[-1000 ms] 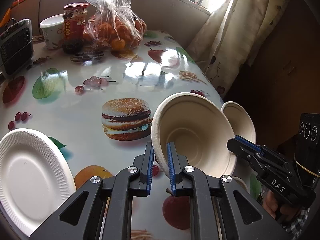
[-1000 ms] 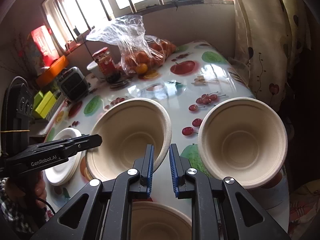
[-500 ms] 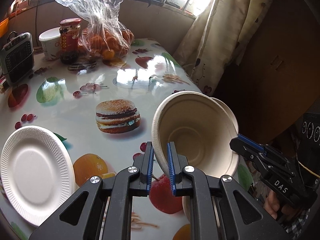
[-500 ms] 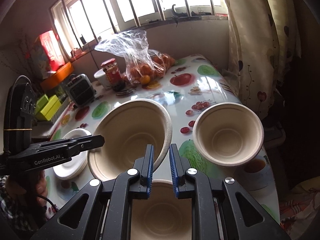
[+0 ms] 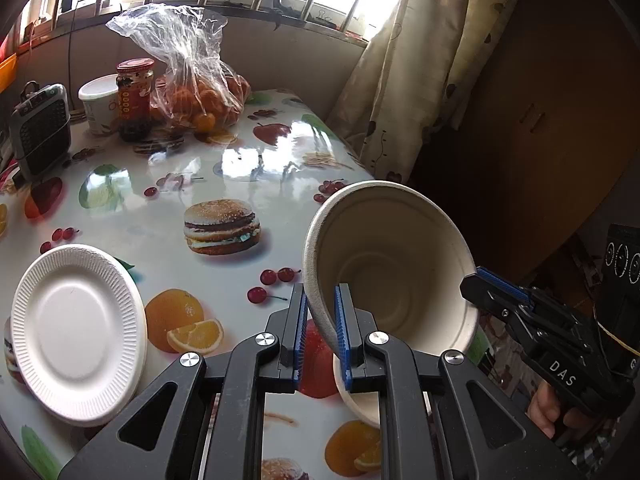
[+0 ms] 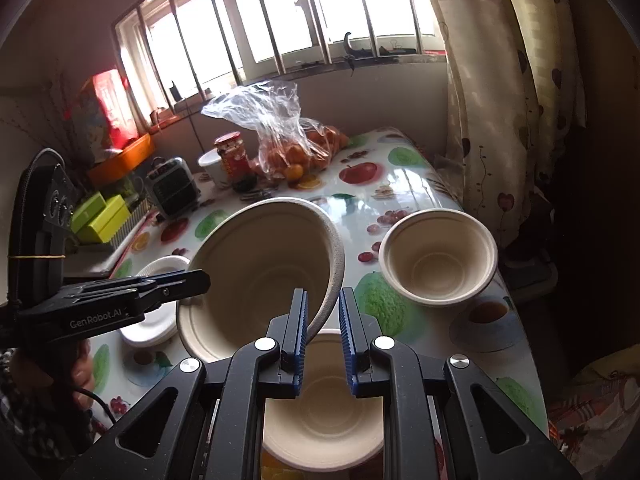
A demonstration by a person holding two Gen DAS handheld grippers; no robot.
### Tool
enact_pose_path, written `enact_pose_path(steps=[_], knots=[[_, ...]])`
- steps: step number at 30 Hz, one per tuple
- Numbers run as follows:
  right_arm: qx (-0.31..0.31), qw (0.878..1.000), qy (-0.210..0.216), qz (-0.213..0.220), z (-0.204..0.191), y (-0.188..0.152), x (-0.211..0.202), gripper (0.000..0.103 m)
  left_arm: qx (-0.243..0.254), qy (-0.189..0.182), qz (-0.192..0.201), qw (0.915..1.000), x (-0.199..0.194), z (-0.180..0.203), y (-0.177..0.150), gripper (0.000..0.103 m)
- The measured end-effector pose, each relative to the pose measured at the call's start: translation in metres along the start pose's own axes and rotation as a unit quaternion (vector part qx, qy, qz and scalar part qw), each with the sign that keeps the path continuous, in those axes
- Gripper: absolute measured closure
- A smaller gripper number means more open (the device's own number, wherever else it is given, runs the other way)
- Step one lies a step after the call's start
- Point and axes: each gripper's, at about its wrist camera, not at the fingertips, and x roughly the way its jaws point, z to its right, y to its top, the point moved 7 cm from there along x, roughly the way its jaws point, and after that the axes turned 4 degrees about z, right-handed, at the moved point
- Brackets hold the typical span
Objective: Organize plates and bowls
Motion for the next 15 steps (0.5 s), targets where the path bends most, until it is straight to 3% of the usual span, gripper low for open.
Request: enact_pose_path(steps=[15], knots=[[0.009,1.000,-0.017,0.006,0.005,-0.025,-0.027,0.087,0.018,-0.011,-0.011,0.9997,-0.006,0.019,-0.023,0.089]])
